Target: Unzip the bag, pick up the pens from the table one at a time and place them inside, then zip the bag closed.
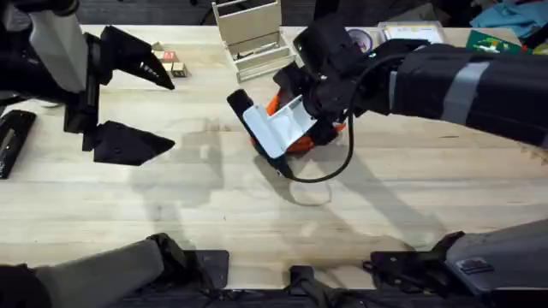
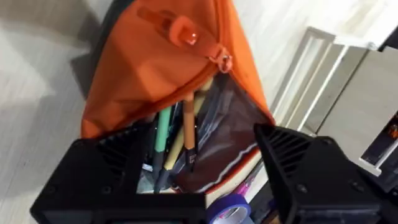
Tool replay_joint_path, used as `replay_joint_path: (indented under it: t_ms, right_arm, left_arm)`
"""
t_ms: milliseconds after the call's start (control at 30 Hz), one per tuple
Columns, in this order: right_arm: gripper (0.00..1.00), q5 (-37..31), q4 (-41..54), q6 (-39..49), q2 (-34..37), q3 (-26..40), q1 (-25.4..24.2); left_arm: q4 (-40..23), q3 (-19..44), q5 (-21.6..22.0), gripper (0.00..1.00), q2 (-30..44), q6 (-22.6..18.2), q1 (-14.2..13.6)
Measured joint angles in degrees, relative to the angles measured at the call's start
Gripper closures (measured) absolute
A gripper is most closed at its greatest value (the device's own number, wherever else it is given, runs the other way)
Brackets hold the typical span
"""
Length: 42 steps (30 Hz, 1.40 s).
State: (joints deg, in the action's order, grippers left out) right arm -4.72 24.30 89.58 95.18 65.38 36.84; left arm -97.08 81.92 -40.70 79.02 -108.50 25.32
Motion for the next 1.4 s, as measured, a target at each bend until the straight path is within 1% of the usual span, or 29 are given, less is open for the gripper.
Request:
replay_joint_path:
  t_ms: [67,200,367,500,633,733,800,933,1100,1200,1400]
  right_arm:
    - [0.006,0.0,0.2,-0.2,-0.1,0.0,0.0]
    - [0.004,-0.2,0.2,-2.0,-0.1,0.0,0.0]
    - [0.004,-0.4,1.0,-6.8,-1.2,0.0,0.0]
    - [0.004,-1.3,1.2,-11.3,-3.9,-0.1,0.1]
    - [0.003,-3.1,1.2,-17.6,-8.2,-0.2,0.1]
    - [0.003,-3.7,1.3,-24.3,-11.6,-0.2,0.2]
    - [0.003,-4.1,1.4,-30.4,-14.1,-0.2,0.4]
    - [0.003,-4.3,1.9,-44.9,-19.8,-0.2,1.2]
    - [0.003,-4.3,5.8,-60.8,-26.6,-0.2,2.2]
    - [0.003,-4.3,8.0,-67.0,-29.4,-0.2,2.8]
    - [0.003,-4.3,10.2,-76.9,-33.7,-0.2,5.0]
  left_arm:
    - [0.0,0.0,-0.4,0.007,0.0,0.0,0.0]
    - [0.0,0.0,-0.8,0.007,0.0,0.0,-0.1]
    - [0.0,0.0,-1.2,0.007,0.0,0.0,-1.5]
    - [0.0,0.0,-1.4,0.007,0.0,0.0,-2.6]
    - [0.0,0.0,-1.5,0.007,0.0,0.0,-3.6]
    - [0.0,0.0,-1.5,0.007,0.0,0.0,-4.7]
    - [0.0,0.0,-1.6,0.007,0.0,0.0,-5.6]
    - [0.0,0.0,-1.6,0.007,0.0,0.0,-7.7]
    - [0.0,0.0,-1.6,0.007,0.0,0.0,-9.7]
    - [0.0,0.0,-1.6,0.007,0.0,0.0,-10.2]
    - [0.0,0.0,-1.6,0.008,0.0,0.0,-10.2]
